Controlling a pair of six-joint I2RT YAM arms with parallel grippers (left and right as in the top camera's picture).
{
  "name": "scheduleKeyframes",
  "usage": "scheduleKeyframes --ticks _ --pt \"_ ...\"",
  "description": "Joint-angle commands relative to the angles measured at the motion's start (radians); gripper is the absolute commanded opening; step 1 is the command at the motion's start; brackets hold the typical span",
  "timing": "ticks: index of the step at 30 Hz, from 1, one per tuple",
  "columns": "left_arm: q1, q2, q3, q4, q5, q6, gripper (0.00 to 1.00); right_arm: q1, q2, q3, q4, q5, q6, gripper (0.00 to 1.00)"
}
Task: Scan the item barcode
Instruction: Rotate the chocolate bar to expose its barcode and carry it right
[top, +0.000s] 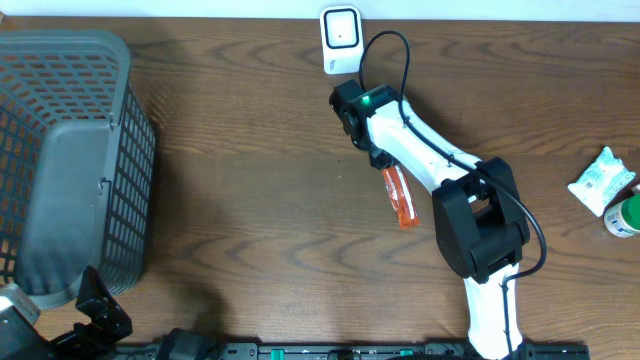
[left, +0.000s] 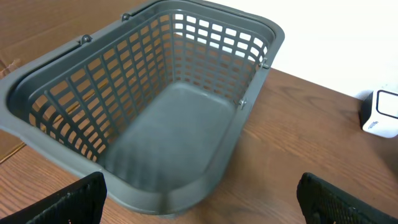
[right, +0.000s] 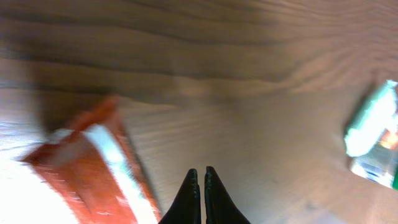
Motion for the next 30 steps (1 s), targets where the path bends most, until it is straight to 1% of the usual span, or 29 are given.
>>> scheduleKeyframes --ticks 1,8,12,16,20,22,24,25,28,30 --pt "0.001 0.001 0.006 0.000 -0.006 0.009 0.98 0.013 0.009 -0.056 0.047 -0.072 -0.036 0.01" --pt "0.001 0.001 0.006 0.000 -0.006 0.009 0.98 0.055 0.011 -0.236 0.195 -0.102 -0.036 0.01" --pt "0.001 0.001 0.006 0.000 -0.006 0.009 0.98 0.108 0.011 -0.261 0.170 -0.107 -0.036 0.01" --pt "0.001 0.001 0.006 0.000 -0.006 0.009 0.98 0.170 0.008 -0.227 0.135 -0.028 -0.033 0.01" --pt "0.001 0.001 0.006 0.000 -0.006 0.009 0.98 0.209 0.000 -0.132 0.040 0.041 -0.004 0.01" --pt "0.001 0.001 0.006 0.000 -0.006 0.009 0.98 0.216 -0.012 -0.076 -0.016 0.039 0.018 0.01" --pt "0.001 0.001 0.006 0.000 -0.006 0.009 0.98 0.217 -0.029 -0.025 -0.049 0.003 0.025 0.01" --pt "0.001 0.001 0.006 0.000 -0.006 0.009 0.98 0.213 -0.041 -0.002 -0.050 -0.046 0.024 0.01" --pt "0.001 0.001 0.006 0.000 -0.006 0.009 0.98 0.196 -0.044 0.002 -0.027 -0.121 0.024 0.01" --pt "0.001 0.001 0.006 0.000 -0.006 0.009 0.98 0.169 -0.043 -0.013 0.002 -0.218 0.024 0.01"
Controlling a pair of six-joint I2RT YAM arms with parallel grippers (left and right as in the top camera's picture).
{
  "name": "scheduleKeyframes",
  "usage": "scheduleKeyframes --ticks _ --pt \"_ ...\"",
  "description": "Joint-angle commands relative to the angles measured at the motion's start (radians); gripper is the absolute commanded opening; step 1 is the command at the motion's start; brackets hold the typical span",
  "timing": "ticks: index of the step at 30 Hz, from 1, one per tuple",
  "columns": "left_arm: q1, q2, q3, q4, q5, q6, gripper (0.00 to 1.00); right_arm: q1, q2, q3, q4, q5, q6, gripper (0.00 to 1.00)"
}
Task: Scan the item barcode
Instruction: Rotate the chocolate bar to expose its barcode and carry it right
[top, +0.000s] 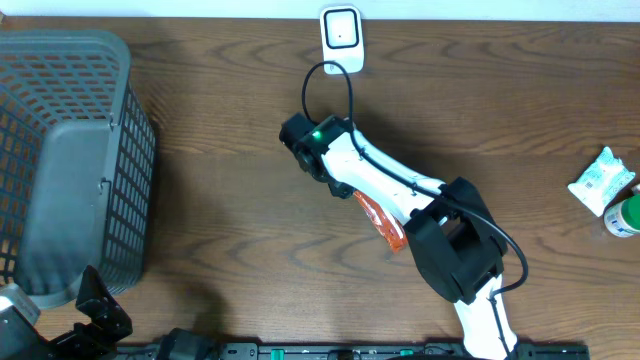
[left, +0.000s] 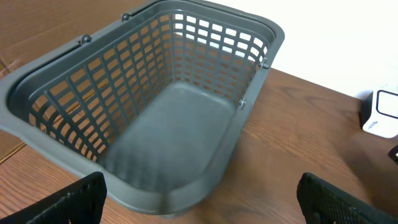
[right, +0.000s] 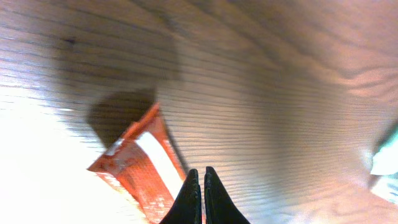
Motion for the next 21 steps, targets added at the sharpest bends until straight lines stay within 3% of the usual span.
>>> scheduleKeyframes --ticks 1,4,14,21 --pt "0.001 0.001 0.006 0.000 -0.006 0.009 0.98 -0.047 -0.025 -0.003 0.031 -0.177 0.017 0.01" --pt "0.001 0.001 0.006 0.000 -0.006 0.009 0.98 -0.067 -0.025 -0.033 0.080 -0.303 -0.004 0.01" --pt "0.001 0.001 0.006 0.000 -0.006 0.009 0.98 -0.055 -0.025 -0.206 0.165 -0.408 -0.005 0.01" --pt "0.001 0.001 0.006 0.000 -0.006 0.009 0.98 -0.026 -0.090 -0.160 0.122 -0.488 -0.011 0.05"
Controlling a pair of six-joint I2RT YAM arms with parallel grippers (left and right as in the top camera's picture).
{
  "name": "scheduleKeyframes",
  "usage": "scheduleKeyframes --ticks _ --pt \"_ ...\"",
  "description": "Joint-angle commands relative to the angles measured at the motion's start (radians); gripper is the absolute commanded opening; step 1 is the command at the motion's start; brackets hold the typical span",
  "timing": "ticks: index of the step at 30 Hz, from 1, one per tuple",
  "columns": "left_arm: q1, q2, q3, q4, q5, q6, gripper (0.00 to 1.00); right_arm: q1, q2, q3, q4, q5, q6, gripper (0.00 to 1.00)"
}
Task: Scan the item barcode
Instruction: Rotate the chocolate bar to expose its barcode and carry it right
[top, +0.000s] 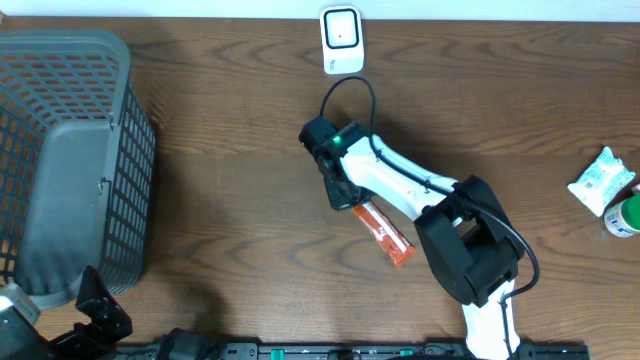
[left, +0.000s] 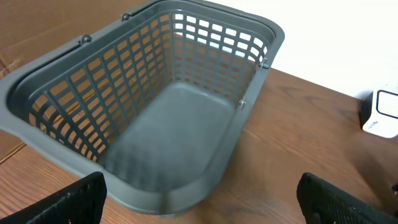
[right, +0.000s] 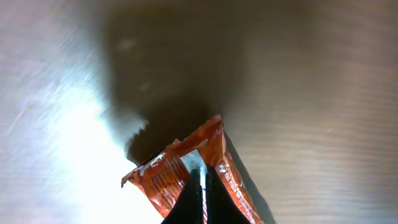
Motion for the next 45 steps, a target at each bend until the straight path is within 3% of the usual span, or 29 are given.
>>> scheduleKeyframes --ticks 1,3,5,11,14,16,20,34,45 --pt "0.001 0.001 0.006 0.000 -0.006 0.009 0.98 0.011 -0.062 0.025 -0.032 -0.145 -0.029 0.17" --pt "0.001 0.001 0.006 0.000 -0.006 0.009 0.98 -0.007 -0.116 0.048 -0.054 -0.180 -0.080 0.53" --pt "0.001 0.001 0.006 0.000 -0.006 0.009 0.98 -0.037 -0.178 0.055 -0.074 -0.230 -0.156 0.69" --pt "0.001 0.001 0.006 0.000 -0.006 0.009 0.98 -0.190 -0.264 0.054 -0.214 -0.409 -0.448 0.86" --pt "0.001 0.001 0.006 0.000 -0.006 0.009 0.98 -0.298 -0.263 0.014 -0.272 -0.624 -0.771 0.93" --pt "0.001 0.001 0.006 0.000 -0.006 0.009 0.98 -0.341 -0.263 -0.017 -0.263 -0.673 -0.846 0.98" --pt "0.001 0.001 0.006 0.000 -0.006 0.009 0.98 -0.387 -0.248 -0.088 -0.234 -0.709 -0.917 0.99" --pt "0.001 0.001 0.006 0.000 -0.006 0.009 0.98 -0.382 -0.244 -0.340 0.032 -0.712 -0.894 0.99" --pt "0.001 0.001 0.006 0.000 -0.006 0.009 0.98 -0.356 -0.238 -0.457 0.114 -0.732 -0.848 0.99"
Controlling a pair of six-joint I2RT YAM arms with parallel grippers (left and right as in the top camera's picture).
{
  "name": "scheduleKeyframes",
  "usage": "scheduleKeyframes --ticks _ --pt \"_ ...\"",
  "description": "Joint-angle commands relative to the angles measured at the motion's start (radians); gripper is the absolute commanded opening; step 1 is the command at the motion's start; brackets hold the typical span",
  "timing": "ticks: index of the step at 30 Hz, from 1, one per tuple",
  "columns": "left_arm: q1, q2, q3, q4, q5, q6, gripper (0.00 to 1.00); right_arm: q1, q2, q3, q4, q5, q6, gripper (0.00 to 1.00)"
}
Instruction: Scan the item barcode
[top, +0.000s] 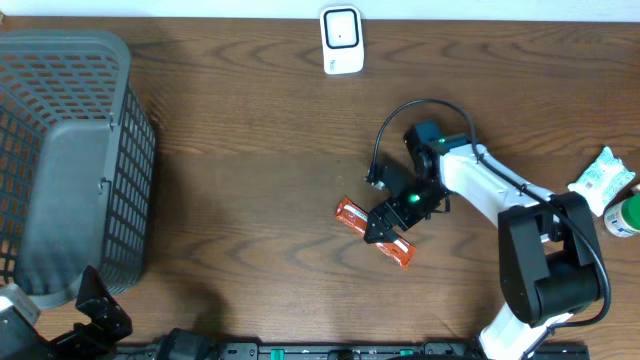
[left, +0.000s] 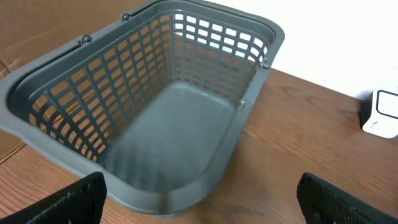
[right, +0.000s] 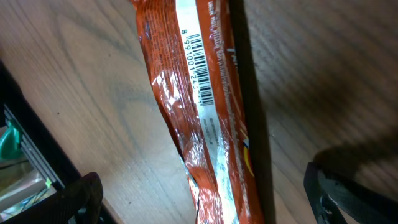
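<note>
An orange snack packet (top: 352, 216) lies flat on the wooden table, its barcode strip (right: 196, 59) facing up. My right gripper (top: 385, 224) hovers just over the packet's middle. In the right wrist view this gripper (right: 205, 200) is open wide, with the packet (right: 211, 124) running between the fingers (right: 79, 194) and touching neither. The white scanner (top: 341, 40) stands at the table's far edge. My left gripper (top: 100, 312) rests at the near left corner. It is open (left: 202, 198) and empty, facing the basket.
A grey plastic basket (top: 60, 160) fills the left side and is seen empty (left: 155, 118) in the left wrist view. A white-green packet (top: 603, 180) and a green bottle (top: 626, 215) sit at the right edge. The scanner (left: 380, 114) shows at the left wrist view's right.
My right gripper was shut with its tips at the packet's upper-left end; now it is open wide and sits over the packet's middle. The arm has swung round to the right. The left arm is unchanged.
First my right gripper was shut near the scanner, with the packet lying almost upright under the arm. It was then further left, still shut, and the packet lay slanted. Later its tips were on the packet's end. Now it is open above the packet.
</note>
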Motion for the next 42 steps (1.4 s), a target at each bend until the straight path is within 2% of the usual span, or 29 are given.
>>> scheduleKeyframes --ticks 1,4,6,7,8,12,17,19,22,24,25,27,28,30,32,33,36,42 --pt "0.001 0.001 0.006 0.000 -0.006 0.009 0.98 0.031 0.024 -0.044 0.018 -0.028 0.030 0.99" --pt "0.001 0.001 0.006 0.000 -0.006 0.009 0.98 0.053 0.052 -0.084 0.042 -0.031 0.075 0.97" --pt "0.001 0.001 0.006 0.000 -0.006 0.009 0.98 0.071 0.068 -0.097 0.040 -0.034 0.090 0.81" --pt "0.001 0.001 0.006 0.000 -0.006 0.009 0.98 0.080 0.072 -0.105 0.040 -0.034 0.094 0.67" --pt "0.001 0.001 0.006 0.000 -0.006 0.009 0.98 0.085 0.074 -0.112 0.041 -0.034 0.097 0.57" --pt "0.001 0.001 0.006 0.000 -0.006 0.009 0.98 0.090 0.074 -0.138 0.038 -0.029 0.097 0.24" --pt "0.001 0.001 0.006 0.000 -0.006 0.009 0.98 0.084 0.074 -0.146 0.060 -0.051 0.104 0.02" --pt "0.001 0.001 0.006 0.000 -0.006 0.009 0.98 0.084 0.074 -0.146 0.087 -0.061 0.134 0.04" --pt "0.001 0.001 0.006 0.000 -0.006 0.009 0.98 0.083 0.074 -0.144 0.130 -0.050 0.218 0.13" --pt "0.001 0.001 0.006 0.000 -0.006 0.009 0.98 0.083 0.074 -0.132 0.154 -0.011 0.298 0.24" --pt "0.001 0.001 0.006 0.000 -0.006 0.009 0.98 0.083 0.074 -0.123 0.158 0.005 0.323 0.24" --pt "0.001 0.001 0.006 0.000 -0.006 0.009 0.98 0.083 0.074 -0.093 0.155 0.072 0.375 0.15" --pt "0.001 0.001 0.006 0.000 -0.006 0.009 0.98 0.083 0.074 -0.075 0.153 0.142 0.424 0.10" --pt "0.001 0.001 0.006 0.000 -0.006 0.009 0.98 0.082 0.074 -0.047 0.146 0.287 0.523 0.07" --pt "0.001 0.001 0.006 0.000 -0.006 0.009 0.98 0.076 0.074 -0.024 0.117 0.421 0.587 0.08" --pt "0.001 0.001 0.006 0.000 -0.006 0.009 0.98 0.074 0.074 -0.021 0.111 0.454 0.602 0.14" --pt "0.001 0.001 0.006 0.000 -0.006 0.009 0.98 0.068 0.074 -0.021 0.133 0.437 0.594 0.27" --pt "0.001 0.001 0.006 0.000 -0.006 0.009 0.98 0.086 0.078 -0.021 0.250 0.222 0.551 0.39"
